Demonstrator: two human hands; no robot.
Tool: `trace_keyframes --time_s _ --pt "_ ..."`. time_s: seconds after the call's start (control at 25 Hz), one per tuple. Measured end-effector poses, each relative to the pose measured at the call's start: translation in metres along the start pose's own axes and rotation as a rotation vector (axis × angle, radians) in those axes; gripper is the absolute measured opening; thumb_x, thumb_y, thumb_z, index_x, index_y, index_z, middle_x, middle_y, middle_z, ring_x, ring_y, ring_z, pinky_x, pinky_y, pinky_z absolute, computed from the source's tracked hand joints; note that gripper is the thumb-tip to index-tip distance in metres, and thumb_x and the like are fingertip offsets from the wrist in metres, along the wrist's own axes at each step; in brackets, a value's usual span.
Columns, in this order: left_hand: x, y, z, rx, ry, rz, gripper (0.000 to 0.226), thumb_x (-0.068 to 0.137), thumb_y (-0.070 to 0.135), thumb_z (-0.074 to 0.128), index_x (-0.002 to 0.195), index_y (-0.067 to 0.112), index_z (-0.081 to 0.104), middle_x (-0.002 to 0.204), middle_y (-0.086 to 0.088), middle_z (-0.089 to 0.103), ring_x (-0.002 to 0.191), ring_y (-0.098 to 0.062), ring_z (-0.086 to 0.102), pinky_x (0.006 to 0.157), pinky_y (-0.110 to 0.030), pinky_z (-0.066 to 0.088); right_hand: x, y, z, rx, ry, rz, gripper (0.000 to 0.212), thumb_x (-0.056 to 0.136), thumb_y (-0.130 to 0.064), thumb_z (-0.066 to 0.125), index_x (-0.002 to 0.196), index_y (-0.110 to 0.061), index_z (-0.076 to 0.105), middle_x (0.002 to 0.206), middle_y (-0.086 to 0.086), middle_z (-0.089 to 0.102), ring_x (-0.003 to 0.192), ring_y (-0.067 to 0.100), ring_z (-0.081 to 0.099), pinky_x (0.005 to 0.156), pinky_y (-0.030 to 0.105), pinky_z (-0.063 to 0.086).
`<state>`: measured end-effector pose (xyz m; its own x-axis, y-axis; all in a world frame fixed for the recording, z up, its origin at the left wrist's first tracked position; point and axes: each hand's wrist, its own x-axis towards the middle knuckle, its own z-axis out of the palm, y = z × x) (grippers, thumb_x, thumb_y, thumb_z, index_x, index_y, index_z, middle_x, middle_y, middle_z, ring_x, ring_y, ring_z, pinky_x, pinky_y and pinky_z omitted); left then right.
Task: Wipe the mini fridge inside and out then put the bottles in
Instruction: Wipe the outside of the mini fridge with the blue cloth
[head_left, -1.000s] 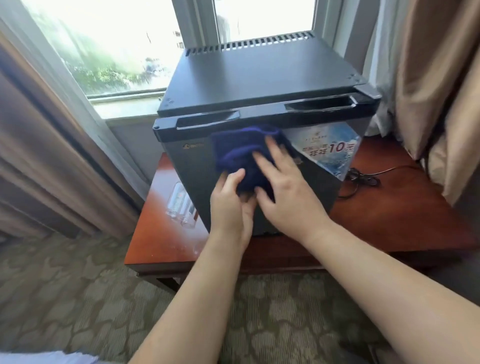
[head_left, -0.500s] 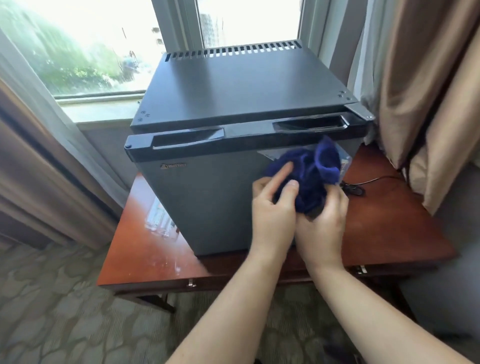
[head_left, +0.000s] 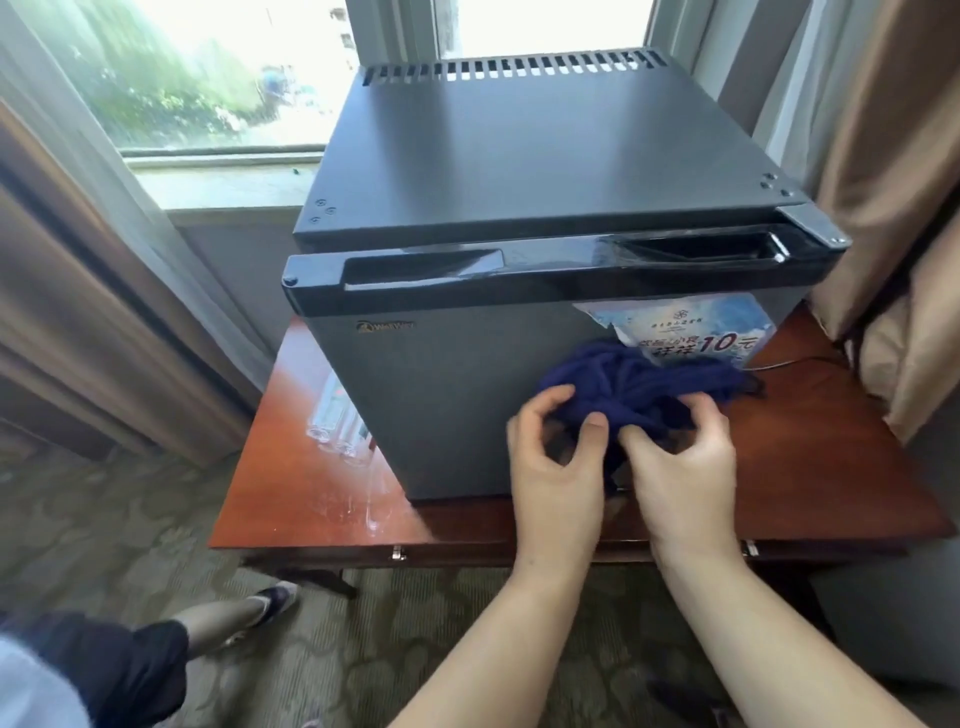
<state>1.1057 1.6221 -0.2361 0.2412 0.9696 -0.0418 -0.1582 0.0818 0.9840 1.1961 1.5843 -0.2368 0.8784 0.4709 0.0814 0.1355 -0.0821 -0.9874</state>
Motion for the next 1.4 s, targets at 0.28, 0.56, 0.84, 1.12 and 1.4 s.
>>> trace_keyframes --time_s 0.28,0.56,0.84,1.12,1.4 --pt "0.006 0.057 -0.073 0.124 0.144 0.162 0.043 0.091 0.03 0.071 0.131 0.039 0.062 0.139 0.002 0.061 0.118 -0.009 0.067 0.102 -0.032 0.055 -0.037 -0.065 0.053 0.044 -0.165 -0.22 0.035 0.079 -0.019 0.083 0.111 -0.028 0.072 0.114 -0.006 0.054 0.106 0.008 0.063 0.098 0.034 0.052" --pt "0.023 0.09 -0.131 0.087 0.225 0.186 0.038 0.091 0.023 0.071 0.128 0.028 0.065 0.118 0.011 0.073 0.106 -0.016 0.074 0.097 -0.047 0.059 -0.066 -0.093 0.109 0.11 -0.264 -0.284 0.032 0.079 -0.018 0.082 0.11 -0.02 0.077 0.117 -0.001 0.053 0.107 0.014 0.064 0.102 0.036 0.051" --pt "0.052 0.07 -0.168 0.065 0.133 0.123 0.025 0.087 0.023 0.08 0.11 0.031 0.071 0.105 0.005 0.075 0.084 -0.02 0.074 0.086 -0.048 0.059 -0.08 -0.073 0.135 0.043 -0.154 -0.336 0.03 0.078 -0.014 0.085 0.106 -0.02 0.078 0.114 -0.003 0.055 0.108 0.017 0.064 0.099 0.04 0.053" --pt "0.069 -0.017 -0.196 -0.007 0.034 -0.214 0.021 0.087 0.015 0.082 0.106 0.017 0.072 0.102 -0.005 0.077 0.091 -0.023 0.075 0.083 -0.051 0.061 -0.094 0.012 0.153 -0.116 -0.064 -0.195 0.021 0.074 -0.013 0.084 0.09 -0.024 0.078 0.11 -0.008 0.056 0.102 0.009 0.062 0.094 0.034 0.053" --pt "0.075 -0.151 -0.207 -0.044 0.199 -0.538 0.027 0.084 0.013 0.084 0.107 0.012 0.069 0.099 -0.006 0.079 0.091 -0.021 0.078 0.07 -0.033 0.064 -0.11 0.154 0.184 -0.12 -0.046 0.247 0.021 0.073 -0.023 0.086 0.085 -0.033 0.071 0.106 -0.014 0.059 0.092 0.0 0.063 0.089 0.035 0.057"
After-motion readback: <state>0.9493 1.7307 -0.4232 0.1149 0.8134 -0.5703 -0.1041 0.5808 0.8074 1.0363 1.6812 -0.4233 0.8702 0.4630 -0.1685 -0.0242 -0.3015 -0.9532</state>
